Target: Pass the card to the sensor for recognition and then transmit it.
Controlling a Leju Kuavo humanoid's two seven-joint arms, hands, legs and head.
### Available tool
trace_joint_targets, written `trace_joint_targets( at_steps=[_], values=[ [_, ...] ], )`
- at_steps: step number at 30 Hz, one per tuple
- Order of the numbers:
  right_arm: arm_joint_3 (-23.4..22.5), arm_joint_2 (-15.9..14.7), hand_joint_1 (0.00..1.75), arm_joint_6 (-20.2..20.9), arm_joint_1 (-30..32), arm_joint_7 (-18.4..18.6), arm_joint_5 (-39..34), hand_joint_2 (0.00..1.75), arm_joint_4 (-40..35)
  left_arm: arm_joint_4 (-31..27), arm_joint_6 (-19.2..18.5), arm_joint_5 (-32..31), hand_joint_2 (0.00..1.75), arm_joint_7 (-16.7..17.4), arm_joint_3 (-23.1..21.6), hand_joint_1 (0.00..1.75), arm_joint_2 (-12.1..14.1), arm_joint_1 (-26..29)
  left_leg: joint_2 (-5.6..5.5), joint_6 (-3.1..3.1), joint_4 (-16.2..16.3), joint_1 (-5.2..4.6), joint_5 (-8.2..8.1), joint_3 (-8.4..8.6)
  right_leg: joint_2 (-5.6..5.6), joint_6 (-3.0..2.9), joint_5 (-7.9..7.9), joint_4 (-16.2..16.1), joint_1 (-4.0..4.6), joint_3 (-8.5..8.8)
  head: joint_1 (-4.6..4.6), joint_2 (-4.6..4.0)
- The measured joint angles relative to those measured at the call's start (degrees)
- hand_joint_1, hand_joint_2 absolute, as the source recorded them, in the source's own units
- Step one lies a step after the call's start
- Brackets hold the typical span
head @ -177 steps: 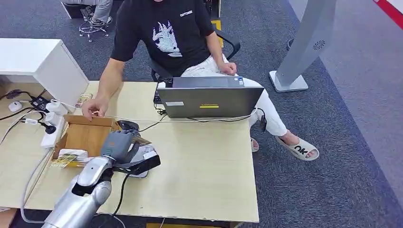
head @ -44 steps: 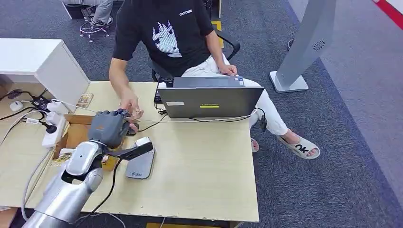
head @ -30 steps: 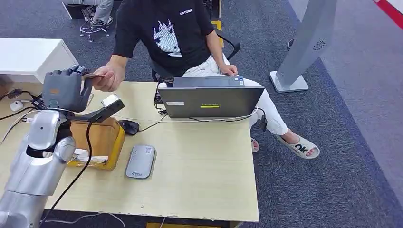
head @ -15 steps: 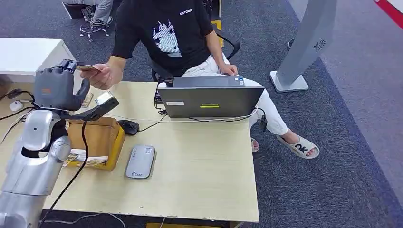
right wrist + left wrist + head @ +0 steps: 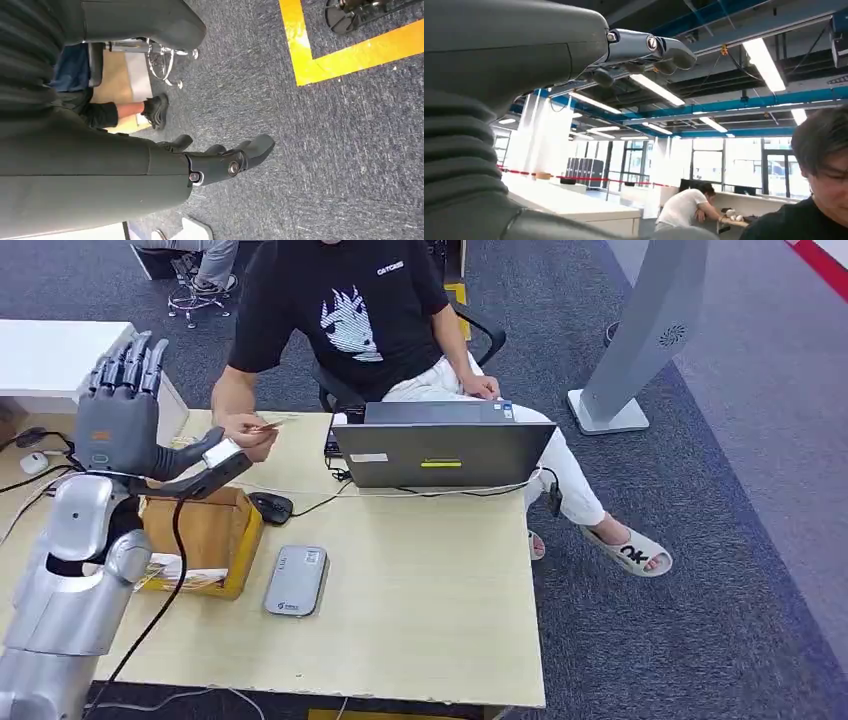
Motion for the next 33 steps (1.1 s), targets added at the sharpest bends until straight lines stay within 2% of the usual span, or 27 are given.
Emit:
trace_joint_targets(
  at_steps=[8, 9, 11, 14, 16, 19, 22, 28, 33],
  values=[
    [-0.6, 0.0, 0.0, -0.1, 0.0, 0.0, 0.0, 1.75, 0.0, -2.1, 0.9, 0.4, 0.0, -0.4, 0.0, 0.0, -0.1, 2.0, 0.01, 0.0, 0.0, 0.0, 0.0, -0.01, 0.01, 0.0, 0.0, 0.0, 0.0, 0.01, 0.0, 0.0],
    [-0.8, 0.0, 0.0, -0.1, 0.0, 0.0, 0.0, 1.75, 0.0, -3.2, 1.7, 1.3, 1.75, -1.5, 0.1, 0.0, -0.1, 3.0, 0.02, 0.0, 0.0, -0.01, -0.01, -0.01, 0.02, 0.0, 0.0, 0.0, 0.0, 0.0, 0.0, 0.0],
    [-1.3, 0.1, 0.0, -0.2, 0.0, 0.0, 0.0, 1.75, 0.0, -6.2, 3.3, 5.3, 1.75, -4.2, 0.2, 0.0, -0.1, 6.5, 0.06, -0.01, 0.0, -0.02, -0.02, 0.0, 0.06, 0.0, -0.01, 0.0, -0.01, -0.01, 0.0, 0.0],
    [-2.3, 0.2, 0.0, -0.7, 0.0, 0.0, -0.3, 1.75, 0.0, -12.3, 3.1, 14.9, 1.75, -9.5, 0.2, 0.0, -0.6, 13.1, 0.07, 0.02, 0.0, -0.02, -0.07, -0.01, 0.07, 0.01, -0.04, 0.0, -0.01, -0.02, 0.0, 0.0],
    [-3.0, 0.4, 0.0, -1.0, 0.1, -0.1, -0.5, 1.75, 0.0, -16.5, 3.4, 16.6, 1.75, -12.0, 0.2, 0.0, -0.6, 18.3, 0.09, 0.03, 0.0, -0.02, -0.11, -0.01, 0.08, 0.02, -0.06, 0.0, -0.01, -0.05, 0.0, 0.0],
    [-3.9, 0.5, 0.0, -1.0, 0.2, -0.2, -0.5, 1.75, 0.0, -21.3, 4.0, 17.1, 1.75, -13.1, 0.2, 0.0, -0.6, 23.5, 0.06, 0.05, 0.0, -0.02, -0.12, -0.05, 0.03, 0.02, -0.09, -0.1, -0.01, -0.08, 0.02, 0.0],
    [-4.3, 0.6, 0.0, -1.0, 0.2, -0.2, -0.5, 1.75, 0.0, -23.5, 3.9, 17.6, 1.75, -13.4, 0.2, 0.0, -0.6, 25.6, 0.03, 0.05, 0.0, -0.02, -0.12, -0.07, -0.01, 0.02, -0.08, -0.1, -0.01, -0.05, 0.0, 0.0],
    [-5.8, 1.0, 0.0, -1.1, 0.3, -1.4, -1.2, 1.75, 0.0, -29.6, 5.2, 20.8, 1.75, -17.6, 0.2, 0.0, -0.4, 33.5, 0.09, 0.05, 0.0, -0.01, -0.11, -0.03, 0.08, 0.02, -0.06, 0.0, -0.01, -0.04, 0.02, 0.0],
    [-7.4, 1.5, 0.0, -1.7, 0.3, -1.3, -1.9, 1.75, 0.0, -34.2, 1.4, 29.4, 1.75, -19.9, 1.5, 0.0, 1.4, 41.6, 0.05, 0.05, 0.0, -0.01, -0.15, -0.07, 0.02, 0.0, -0.12, 0.0, 0.0, -0.1, -0.02, 0.0]
  ],
)
